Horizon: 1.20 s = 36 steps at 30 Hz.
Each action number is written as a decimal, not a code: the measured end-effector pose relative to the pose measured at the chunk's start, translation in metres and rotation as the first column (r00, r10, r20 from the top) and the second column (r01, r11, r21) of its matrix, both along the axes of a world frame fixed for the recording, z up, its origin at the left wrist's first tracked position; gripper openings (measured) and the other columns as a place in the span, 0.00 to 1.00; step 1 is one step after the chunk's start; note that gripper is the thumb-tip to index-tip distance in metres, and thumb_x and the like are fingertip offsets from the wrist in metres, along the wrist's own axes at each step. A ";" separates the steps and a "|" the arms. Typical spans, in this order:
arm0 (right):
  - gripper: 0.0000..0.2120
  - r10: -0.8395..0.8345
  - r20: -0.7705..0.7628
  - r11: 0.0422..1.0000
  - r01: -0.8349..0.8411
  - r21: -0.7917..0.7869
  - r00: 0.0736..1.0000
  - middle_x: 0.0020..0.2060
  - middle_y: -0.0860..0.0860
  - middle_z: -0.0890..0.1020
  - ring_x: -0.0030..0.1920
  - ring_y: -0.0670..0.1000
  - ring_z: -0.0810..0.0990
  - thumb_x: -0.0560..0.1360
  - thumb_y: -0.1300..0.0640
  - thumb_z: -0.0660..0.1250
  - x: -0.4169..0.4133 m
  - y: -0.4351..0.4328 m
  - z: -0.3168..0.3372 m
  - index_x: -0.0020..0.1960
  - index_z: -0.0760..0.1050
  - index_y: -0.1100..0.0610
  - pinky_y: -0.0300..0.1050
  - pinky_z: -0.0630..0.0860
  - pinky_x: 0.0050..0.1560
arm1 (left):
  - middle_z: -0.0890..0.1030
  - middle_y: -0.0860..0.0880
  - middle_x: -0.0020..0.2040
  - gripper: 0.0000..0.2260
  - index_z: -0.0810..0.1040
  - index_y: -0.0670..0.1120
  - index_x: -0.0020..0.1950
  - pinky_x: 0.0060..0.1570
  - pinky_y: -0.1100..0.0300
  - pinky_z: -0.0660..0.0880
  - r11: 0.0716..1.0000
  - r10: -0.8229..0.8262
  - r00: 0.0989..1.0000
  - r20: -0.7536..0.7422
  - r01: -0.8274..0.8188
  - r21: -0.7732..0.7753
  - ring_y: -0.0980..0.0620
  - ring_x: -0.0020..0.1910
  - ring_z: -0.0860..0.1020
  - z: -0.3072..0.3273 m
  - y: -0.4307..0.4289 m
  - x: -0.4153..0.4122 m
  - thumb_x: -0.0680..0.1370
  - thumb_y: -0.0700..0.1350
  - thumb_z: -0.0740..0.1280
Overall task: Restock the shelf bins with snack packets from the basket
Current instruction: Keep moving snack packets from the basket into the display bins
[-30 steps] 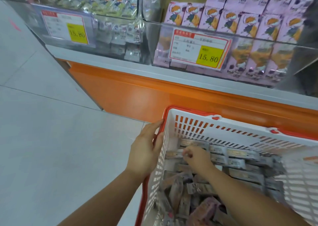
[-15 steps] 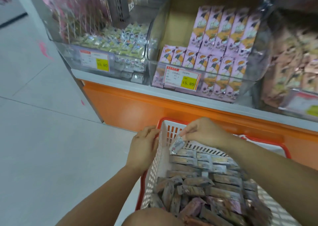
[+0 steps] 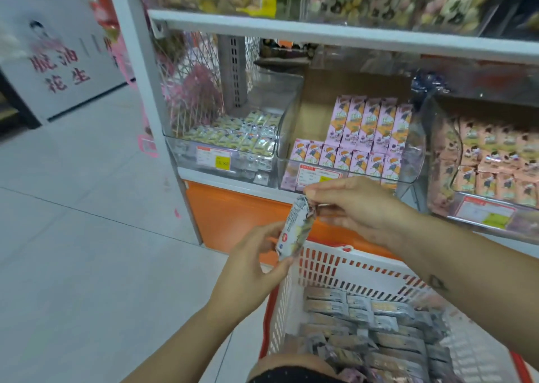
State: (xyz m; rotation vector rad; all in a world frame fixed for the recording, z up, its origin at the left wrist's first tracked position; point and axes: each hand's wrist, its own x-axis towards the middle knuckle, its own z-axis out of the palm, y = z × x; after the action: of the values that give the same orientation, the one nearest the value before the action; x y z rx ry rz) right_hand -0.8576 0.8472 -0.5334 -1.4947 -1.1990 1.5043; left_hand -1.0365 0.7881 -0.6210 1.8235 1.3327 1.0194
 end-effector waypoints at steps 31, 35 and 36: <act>0.11 -0.008 0.528 0.744 -0.348 0.571 0.849 0.55 0.48 0.78 0.56 0.46 0.75 0.76 0.52 0.67 -0.058 0.079 0.016 0.57 0.77 0.51 0.43 0.71 0.58 | 0.81 0.42 0.48 0.04 0.75 0.46 0.49 0.42 0.56 0.76 0.884 0.466 0.574 0.673 -0.266 -0.385 0.47 0.41 0.79 0.078 0.107 -0.041 0.76 0.40 0.68; 0.22 -0.086 0.834 0.655 -0.600 0.460 0.545 0.75 0.48 0.58 0.74 0.52 0.58 0.80 0.48 0.58 -0.031 0.134 0.005 0.73 0.64 0.48 0.49 0.56 0.73 | 0.80 0.48 0.44 0.09 0.77 0.44 0.54 0.37 0.61 0.73 0.901 0.431 0.831 0.351 -0.373 -0.223 0.54 0.35 0.76 0.093 0.174 -0.068 0.76 0.46 0.69; 0.24 -0.036 0.832 0.662 -0.611 0.435 0.553 0.77 0.46 0.53 0.75 0.51 0.55 0.80 0.46 0.55 -0.028 0.140 -0.003 0.75 0.61 0.46 0.49 0.55 0.74 | 0.80 0.49 0.44 0.10 0.77 0.44 0.56 0.35 0.61 0.73 0.893 0.446 0.858 0.255 -0.412 -0.180 0.55 0.34 0.75 0.095 0.191 -0.070 0.77 0.47 0.68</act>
State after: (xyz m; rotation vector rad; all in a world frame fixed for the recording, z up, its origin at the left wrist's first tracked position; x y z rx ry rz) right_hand -0.8855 0.9867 -0.5366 -1.4191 -2.3644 0.2911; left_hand -1.1065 0.9790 -0.5261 1.2466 1.6109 1.3480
